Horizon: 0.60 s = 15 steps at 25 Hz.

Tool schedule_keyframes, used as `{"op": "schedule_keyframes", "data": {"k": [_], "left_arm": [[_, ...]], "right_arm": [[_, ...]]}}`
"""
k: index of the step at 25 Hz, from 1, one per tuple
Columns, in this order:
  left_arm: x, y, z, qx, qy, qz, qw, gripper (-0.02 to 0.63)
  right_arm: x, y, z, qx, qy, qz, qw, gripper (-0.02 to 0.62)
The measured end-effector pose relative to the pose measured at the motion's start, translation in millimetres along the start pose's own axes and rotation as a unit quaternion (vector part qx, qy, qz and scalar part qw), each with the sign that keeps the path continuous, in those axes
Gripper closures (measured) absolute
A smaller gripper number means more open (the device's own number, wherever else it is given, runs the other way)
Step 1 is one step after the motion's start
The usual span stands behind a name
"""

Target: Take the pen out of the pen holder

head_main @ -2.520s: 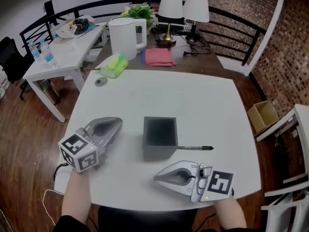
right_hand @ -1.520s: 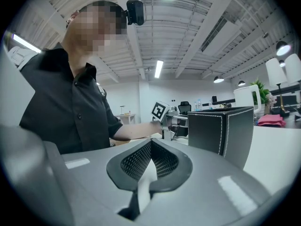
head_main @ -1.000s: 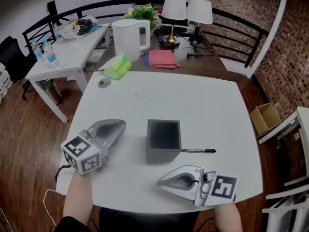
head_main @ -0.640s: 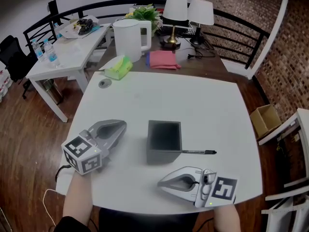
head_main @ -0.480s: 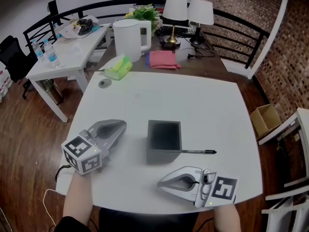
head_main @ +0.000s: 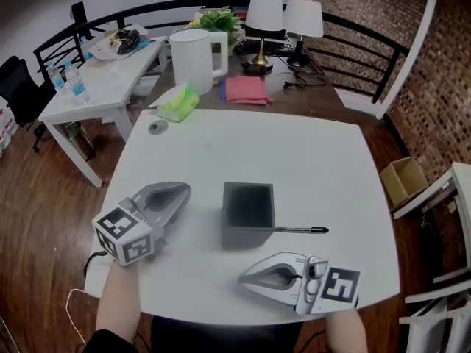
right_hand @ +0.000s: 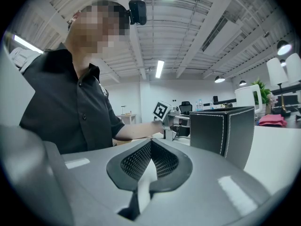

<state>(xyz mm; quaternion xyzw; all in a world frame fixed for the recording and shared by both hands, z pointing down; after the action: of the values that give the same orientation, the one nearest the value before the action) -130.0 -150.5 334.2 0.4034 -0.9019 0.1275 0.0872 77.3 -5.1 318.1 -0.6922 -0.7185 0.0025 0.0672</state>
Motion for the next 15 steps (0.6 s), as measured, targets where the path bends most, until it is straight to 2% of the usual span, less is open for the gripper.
{"op": "schedule_keyframes", "data": {"k": [15], "left_arm": [[-0.8, -0.1, 1.2, 0.001, 0.003, 0.001, 1.0, 0.603]], "right_arm": [[0.1, 0.3, -0.4, 0.002, 0.002, 0.001, 1.0, 0.583]]}}
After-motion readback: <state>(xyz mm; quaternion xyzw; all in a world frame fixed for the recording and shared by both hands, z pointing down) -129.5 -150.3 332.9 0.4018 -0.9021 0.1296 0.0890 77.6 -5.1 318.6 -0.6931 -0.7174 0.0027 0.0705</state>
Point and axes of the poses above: the fingertips, and each gripper's own axes: y backward along the fingers, x to its left, z out of its top, the point moved 7 cm from there along y, backward along the fingers, and after that the axes turned 10 degrees about y, right-handed, at the moved point
